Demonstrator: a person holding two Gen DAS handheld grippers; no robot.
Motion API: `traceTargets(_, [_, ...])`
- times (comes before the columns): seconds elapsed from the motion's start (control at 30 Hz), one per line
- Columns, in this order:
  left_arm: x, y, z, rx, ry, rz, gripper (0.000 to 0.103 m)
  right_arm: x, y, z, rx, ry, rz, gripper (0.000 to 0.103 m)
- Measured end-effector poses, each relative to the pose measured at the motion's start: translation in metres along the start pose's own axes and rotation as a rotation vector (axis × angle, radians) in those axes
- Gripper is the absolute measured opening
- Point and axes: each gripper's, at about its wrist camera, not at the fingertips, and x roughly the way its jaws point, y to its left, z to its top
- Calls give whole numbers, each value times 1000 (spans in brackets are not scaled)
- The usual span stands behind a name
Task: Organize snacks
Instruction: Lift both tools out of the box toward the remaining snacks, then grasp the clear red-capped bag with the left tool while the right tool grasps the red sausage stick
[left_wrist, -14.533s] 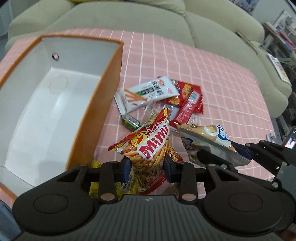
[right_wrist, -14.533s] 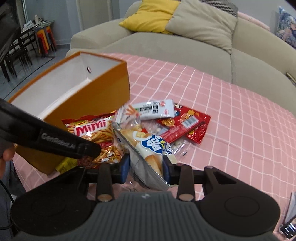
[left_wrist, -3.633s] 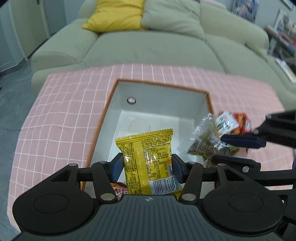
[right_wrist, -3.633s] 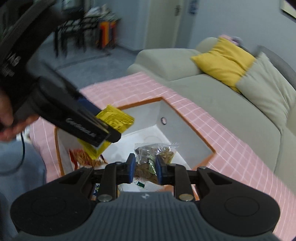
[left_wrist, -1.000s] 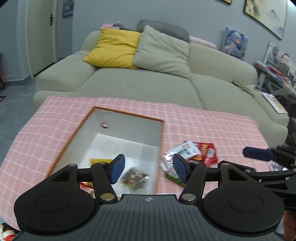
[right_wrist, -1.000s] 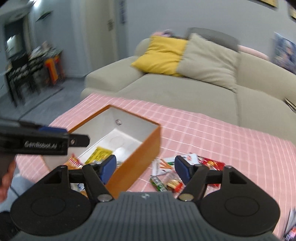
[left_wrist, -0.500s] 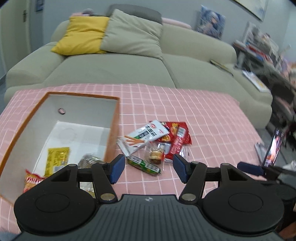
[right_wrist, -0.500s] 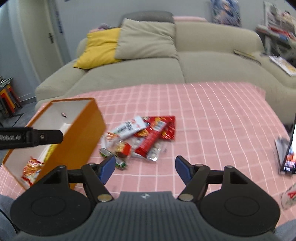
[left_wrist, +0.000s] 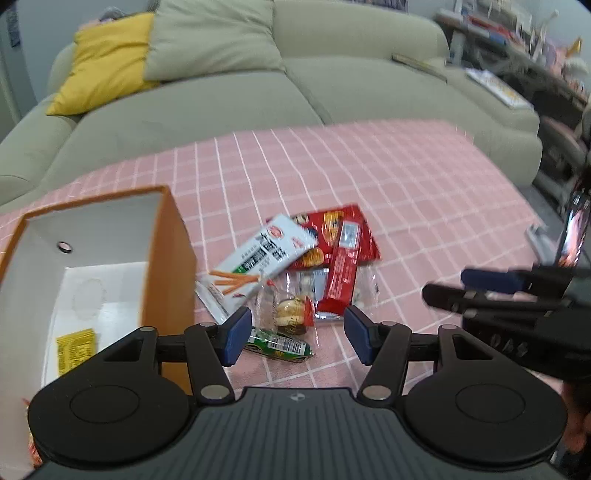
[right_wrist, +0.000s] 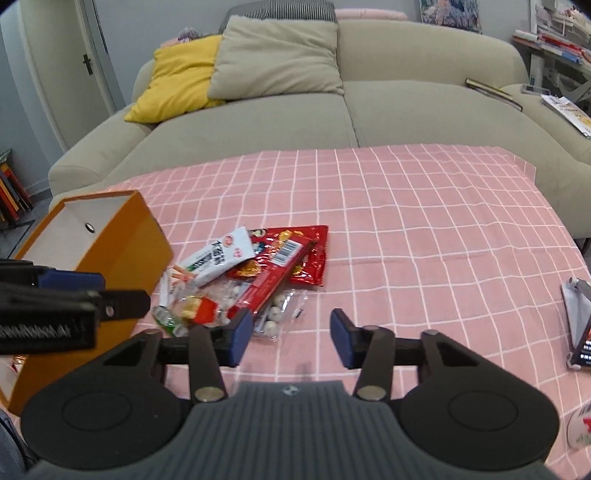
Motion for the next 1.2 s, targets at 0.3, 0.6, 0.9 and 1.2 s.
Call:
traceTargets(0.3, [54, 4, 4, -33, 83, 15, 68, 45, -5, 18, -33, 70, 61, 40])
traceTargets(0.6, [80, 9, 12, -34, 133, 24, 66, 93, 3, 35, -38, 120, 103, 37])
traceTargets(0.9, [97, 13, 18, -31, 158, 30, 66, 121, 6, 44, 17, 162, 133, 38])
traceTargets(1.2, [104, 14, 19, -40, 158, 52, 55, 125, 6, 42, 20, 174, 131, 30])
